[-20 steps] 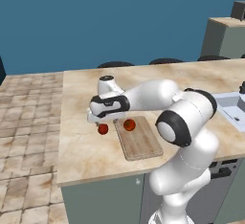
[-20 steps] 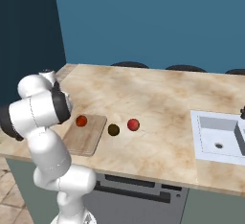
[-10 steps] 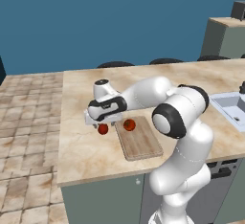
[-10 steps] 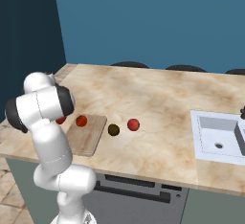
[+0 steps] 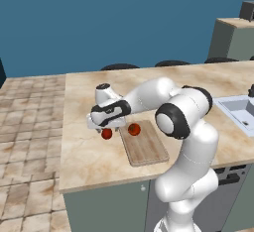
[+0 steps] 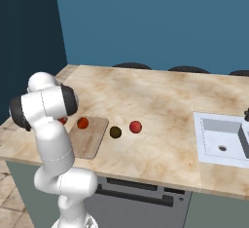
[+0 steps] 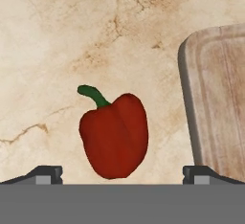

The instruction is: Place the avocado, onion, tomato, and bell pepper on the cutting board.

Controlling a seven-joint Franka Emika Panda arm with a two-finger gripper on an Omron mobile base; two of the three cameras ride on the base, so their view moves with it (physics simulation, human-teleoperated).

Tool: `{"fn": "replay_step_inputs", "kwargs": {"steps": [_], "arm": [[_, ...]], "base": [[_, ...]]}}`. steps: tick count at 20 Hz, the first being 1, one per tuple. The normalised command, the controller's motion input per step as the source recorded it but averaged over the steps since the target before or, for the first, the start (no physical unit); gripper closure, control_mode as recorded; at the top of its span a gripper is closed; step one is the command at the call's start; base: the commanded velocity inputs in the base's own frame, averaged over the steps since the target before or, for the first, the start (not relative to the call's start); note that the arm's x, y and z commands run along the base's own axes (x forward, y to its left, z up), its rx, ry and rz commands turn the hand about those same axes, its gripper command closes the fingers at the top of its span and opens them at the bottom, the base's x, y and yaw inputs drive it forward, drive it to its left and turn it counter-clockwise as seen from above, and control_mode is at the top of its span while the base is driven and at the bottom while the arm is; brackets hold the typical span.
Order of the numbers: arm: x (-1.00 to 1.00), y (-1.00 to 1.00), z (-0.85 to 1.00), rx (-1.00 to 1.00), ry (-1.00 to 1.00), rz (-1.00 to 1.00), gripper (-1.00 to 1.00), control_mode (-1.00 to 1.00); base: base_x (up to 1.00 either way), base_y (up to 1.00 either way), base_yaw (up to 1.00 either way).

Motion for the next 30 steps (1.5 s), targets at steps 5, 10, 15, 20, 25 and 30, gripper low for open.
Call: {"fn": "replay_step_inputs", "kwargs": {"steps": [5, 10, 15, 20, 25, 30], "arm": [[0.08, 0.00, -0.02, -0.02, 0.00, -0.11, -1.00, -1.00], [0.00, 0.00, -0.10, 0.00, 0.00, -0.08, -1.00, -1.00], [0.00, 0.00, -0.13, -0.01, 0.00, -0.06, -1.00, -1.00], [0.00, 0.00, -0.15, 0.00, 0.00, -0.04, -1.00, -1.00], [0.00, 0.00, -0.08, 0.00, 0.00, -0.02, -1.00, -1.00], [0.01, 0.00, -0.05, 0.00, -0.02, 0.00, 1.00, -1.00]], "base": [[0.00, 0.00, 0.00], [0.00, 0.00, 0.00], [0.00, 0.00, 0.00], [0.00, 0.00, 0.00], [0.00, 0.00, 0.00], [0.00, 0.00, 0.00]]}}
